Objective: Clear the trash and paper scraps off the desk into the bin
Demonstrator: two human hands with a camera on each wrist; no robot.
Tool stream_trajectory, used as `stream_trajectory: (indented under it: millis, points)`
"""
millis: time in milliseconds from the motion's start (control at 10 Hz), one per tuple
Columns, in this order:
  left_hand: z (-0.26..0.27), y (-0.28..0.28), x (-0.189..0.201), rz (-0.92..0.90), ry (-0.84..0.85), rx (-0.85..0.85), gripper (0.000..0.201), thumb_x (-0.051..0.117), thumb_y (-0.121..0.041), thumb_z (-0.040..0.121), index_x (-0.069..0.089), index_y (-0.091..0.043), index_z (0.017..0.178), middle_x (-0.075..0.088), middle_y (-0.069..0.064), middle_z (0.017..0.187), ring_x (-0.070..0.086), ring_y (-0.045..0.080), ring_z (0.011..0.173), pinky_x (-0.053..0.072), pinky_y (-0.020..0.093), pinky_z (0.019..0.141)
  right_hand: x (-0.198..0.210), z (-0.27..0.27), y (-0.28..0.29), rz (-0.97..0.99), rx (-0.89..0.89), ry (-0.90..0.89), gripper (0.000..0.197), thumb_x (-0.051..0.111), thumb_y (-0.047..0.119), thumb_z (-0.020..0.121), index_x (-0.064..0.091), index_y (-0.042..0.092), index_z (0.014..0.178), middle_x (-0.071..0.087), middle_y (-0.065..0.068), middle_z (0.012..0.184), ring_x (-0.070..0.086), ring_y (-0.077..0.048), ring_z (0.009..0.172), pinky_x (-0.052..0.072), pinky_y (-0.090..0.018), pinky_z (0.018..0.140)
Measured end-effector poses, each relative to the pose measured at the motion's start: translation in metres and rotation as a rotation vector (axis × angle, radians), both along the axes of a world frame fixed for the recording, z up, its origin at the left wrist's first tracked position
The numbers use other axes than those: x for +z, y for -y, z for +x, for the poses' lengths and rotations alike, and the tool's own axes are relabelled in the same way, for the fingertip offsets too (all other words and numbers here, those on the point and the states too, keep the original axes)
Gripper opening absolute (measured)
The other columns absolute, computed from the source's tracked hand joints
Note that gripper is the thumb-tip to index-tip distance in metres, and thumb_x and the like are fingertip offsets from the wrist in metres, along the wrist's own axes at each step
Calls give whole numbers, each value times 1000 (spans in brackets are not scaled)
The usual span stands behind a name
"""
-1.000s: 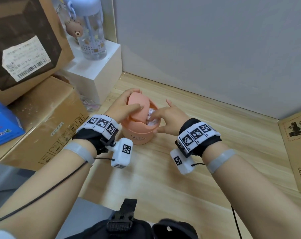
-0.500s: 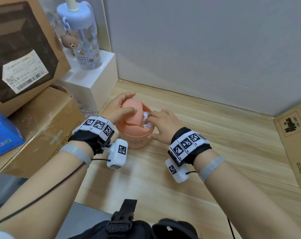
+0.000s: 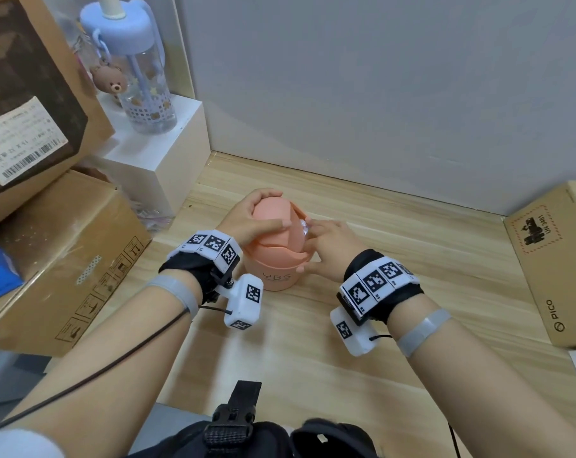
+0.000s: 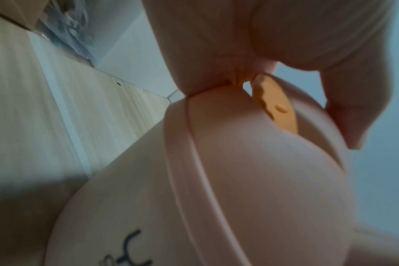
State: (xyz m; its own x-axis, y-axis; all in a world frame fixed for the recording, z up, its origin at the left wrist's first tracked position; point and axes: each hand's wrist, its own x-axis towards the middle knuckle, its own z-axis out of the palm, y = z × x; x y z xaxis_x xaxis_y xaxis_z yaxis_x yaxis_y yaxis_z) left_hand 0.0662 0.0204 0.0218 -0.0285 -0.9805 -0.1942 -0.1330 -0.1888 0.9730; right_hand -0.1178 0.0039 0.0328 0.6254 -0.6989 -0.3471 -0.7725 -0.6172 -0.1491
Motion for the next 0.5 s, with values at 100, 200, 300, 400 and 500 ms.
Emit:
stream_trajectory:
  millis: [100, 200, 300, 400, 500]
  points:
    - [-4, 2, -2, 0, -9, -25, 58, 71, -31, 59, 53, -33, 114, 51, -21, 111, 51, 0, 97, 43, 13, 71, -6, -13, -4, 15, -100, 191, 28, 63, 31, 81, 66, 14, 104, 52, -3, 128, 46, -22, 125, 42, -36, 97]
    - [-6, 5, -2, 1, -2, -48, 58, 71, -30, 59, 54, -32, 115, 50, -21, 111, 51, 0, 97, 43, 17, 73, -13, -20, -7, 4, -118, 258, 23, 65, 25, 80, 66, 15, 101, 58, -3, 122, 50, -22, 122, 46, -40, 92]
    - [-5, 8, -3, 13, 18, -91, 57, 70, -29, 59, 53, -33, 114, 52, -18, 113, 51, 2, 97, 44, 19, 73, -10, -22, -7, -4, -147, 377, 21, 67, 19, 78, 57, 18, 97, 63, -1, 104, 59, -21, 105, 49, -36, 83]
    - [-3, 12, 1, 17, 103, -107, 56, 69, -31, 57, 53, -34, 110, 50, -6, 125, 51, 9, 106, 44, 23, 82, -2, -20, -9, 42, -223, 520, 26, 70, 12, 73, 54, 17, 93, 56, 3, 96, 59, -19, 90, 51, -39, 83]
    - [-10, 20, 10, -69, 348, -108, 49, 64, -44, 50, 54, -43, 98, 45, -10, 135, 42, 15, 127, 32, 38, 108, 22, -17, 1, -64, -296, 812, 19, 71, 9, 73, 60, 17, 87, 53, 1, 91, 58, -22, 85, 52, -42, 80]
